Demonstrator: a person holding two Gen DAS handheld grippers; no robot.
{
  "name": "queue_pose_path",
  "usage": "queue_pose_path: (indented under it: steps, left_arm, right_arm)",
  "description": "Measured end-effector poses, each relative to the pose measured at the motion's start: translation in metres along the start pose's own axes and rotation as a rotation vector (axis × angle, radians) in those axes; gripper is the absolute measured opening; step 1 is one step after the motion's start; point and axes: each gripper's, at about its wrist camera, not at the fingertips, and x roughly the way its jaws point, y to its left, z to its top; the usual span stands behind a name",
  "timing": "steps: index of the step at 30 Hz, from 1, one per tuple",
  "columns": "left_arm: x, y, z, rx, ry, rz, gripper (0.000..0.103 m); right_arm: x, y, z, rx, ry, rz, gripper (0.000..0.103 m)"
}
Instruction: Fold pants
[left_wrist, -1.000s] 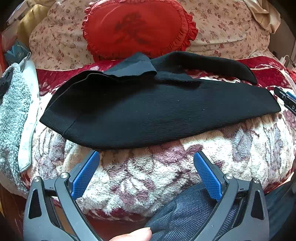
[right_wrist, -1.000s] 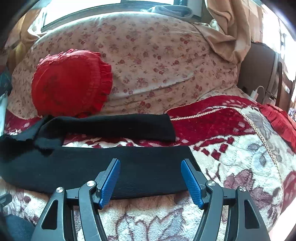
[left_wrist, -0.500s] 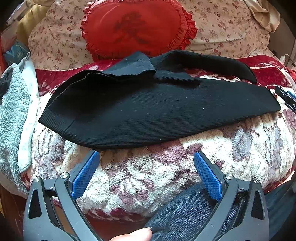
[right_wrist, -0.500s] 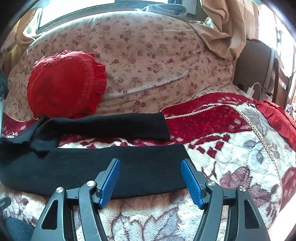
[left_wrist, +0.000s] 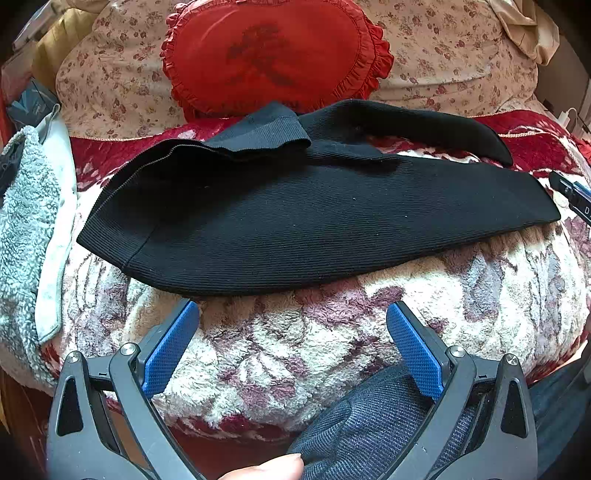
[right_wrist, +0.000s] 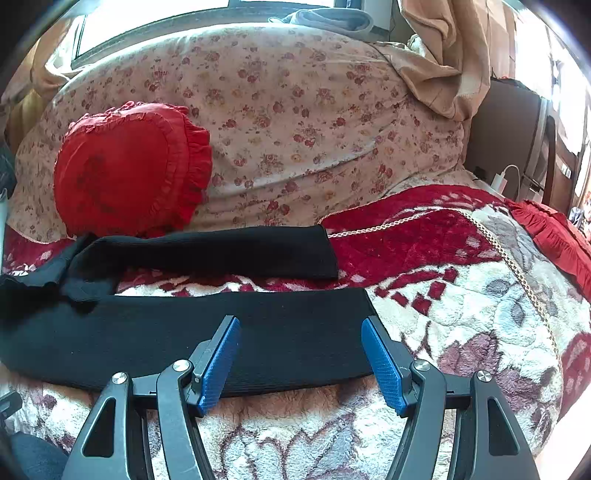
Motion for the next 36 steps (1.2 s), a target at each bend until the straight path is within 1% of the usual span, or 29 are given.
queue_pose_path:
  steps: [1,3,5,7,9,10,11,12,13,14,15,17,19,20,22,24,25,26,27,29,30,31,32,33,34,35,36]
  left_arm:
    - [0.000,0.000,0.000,0.001,0.000,-0.004,0.102]
    - [-0.004,0.003,0.002,0.000,-0.013,-0.042,0.102]
    - [-0.013,0.007,0.004,0.009,-0.065,-0.104,0.102]
    - [-0.024,0.007,0.003,0.062,-0.150,-0.121,0.102]
    - [-0.036,0.002,-0.001,0.171,-0.257,-0.123,0.102]
    - [-0.040,0.002,-0.004,0.215,-0.294,-0.161,0.102]
    - [-0.041,0.007,-0.006,0.222,-0.295,-0.223,0.102]
    - [-0.040,0.015,-0.006,0.211,-0.278,-0.278,0.102]
    - [-0.037,0.027,-0.007,0.174,-0.250,-0.333,0.102]
    - [-0.034,0.041,-0.008,0.129,-0.239,-0.364,0.102]
    - [-0.033,0.058,-0.009,0.085,-0.245,-0.383,0.102]
    - [-0.035,0.094,-0.007,-0.002,-0.271,-0.371,0.102]
    - [-0.034,0.129,0.005,-0.055,-0.286,-0.317,0.102]
    - [-0.031,0.144,0.011,-0.067,-0.280,-0.310,0.102]
    - [-0.021,0.166,0.022,-0.088,-0.250,-0.338,0.102]
    - [0.007,0.188,0.034,-0.129,-0.165,-0.405,0.101]
    - [0.017,0.194,0.037,-0.140,-0.136,-0.445,0.099]
    - [0.026,0.197,0.039,-0.145,-0.118,-0.475,0.099]
    - [0.031,0.196,0.040,-0.140,-0.102,-0.480,0.099]
    - [0.035,0.188,0.041,-0.107,-0.096,-0.486,0.094]
    - [0.035,0.186,0.041,-0.110,-0.098,-0.489,0.087]
    - [0.035,0.187,0.041,-0.131,-0.100,-0.509,0.074]
    - [0.034,0.188,0.042,-0.149,-0.101,-0.524,0.065]
    - [0.034,0.189,0.042,-0.175,-0.098,-0.529,0.042]
    - [0.033,0.188,0.042,-0.188,-0.088,-0.518,0.019]
    - [0.033,0.184,0.042,-0.187,-0.083,-0.498,0.012]
    - [0.031,0.183,0.041,-0.182,-0.087,-0.485,0.011]
  right_arm:
    - [0.000,0.000,0.000,0.002,-0.002,0.000,0.066]
    - [-0.001,-0.001,0.000,0.007,-0.003,0.000,0.066]
    - [-0.002,-0.002,0.000,0.011,-0.005,0.002,0.066]
    - [-0.003,-0.004,0.001,0.013,-0.009,0.001,0.066]
    - [-0.003,-0.006,0.000,0.017,-0.007,-0.001,0.066]
    - [-0.003,-0.007,0.000,0.021,-0.004,0.001,0.066]
    - [-0.003,-0.008,0.000,0.024,-0.002,0.001,0.066]
    - [-0.003,-0.008,0.000,0.024,-0.003,0.001,0.066]
    - [-0.003,-0.009,0.000,0.023,-0.003,-0.001,0.066]
    - [-0.003,-0.009,0.000,0.024,-0.003,-0.002,0.066]
    - [-0.003,-0.009,-0.001,0.024,-0.002,-0.001,0.066]
    - [-0.002,-0.008,-0.001,0.020,0.001,-0.002,0.066]
    - [-0.002,-0.007,-0.001,0.015,0.004,-0.002,0.066]
    - [-0.001,-0.006,-0.001,0.012,0.005,-0.002,0.066]
    - [0.000,-0.004,-0.001,0.006,0.006,0.000,0.066]
    - [0.000,-0.003,0.000,0.003,0.005,0.000,0.066]
    - [0.000,-0.002,0.000,0.002,0.004,0.000,0.066]
    - [0.000,-0.002,0.000,0.002,0.003,-0.001,0.066]
    - [0.000,-0.002,0.000,0.002,0.002,-0.002,0.066]
    - [0.000,-0.005,-0.001,0.010,0.005,-0.003,0.066]
    - [0.000,-0.007,-0.001,0.017,0.007,-0.001,0.066]
    - [0.000,-0.011,0.000,0.038,0.009,0.010,0.066]
    - [0.000,-0.018,0.000,0.066,0.009,0.028,0.066]
    - [0.000,-0.025,0.001,0.099,0.009,0.044,0.066]
    - [0.001,-0.038,0.001,0.157,0.008,0.067,0.066]
    - [0.000,-0.048,0.001,0.202,0.005,0.083,0.066]
    - [0.001,-0.066,0.000,0.279,-0.003,0.119,0.066]
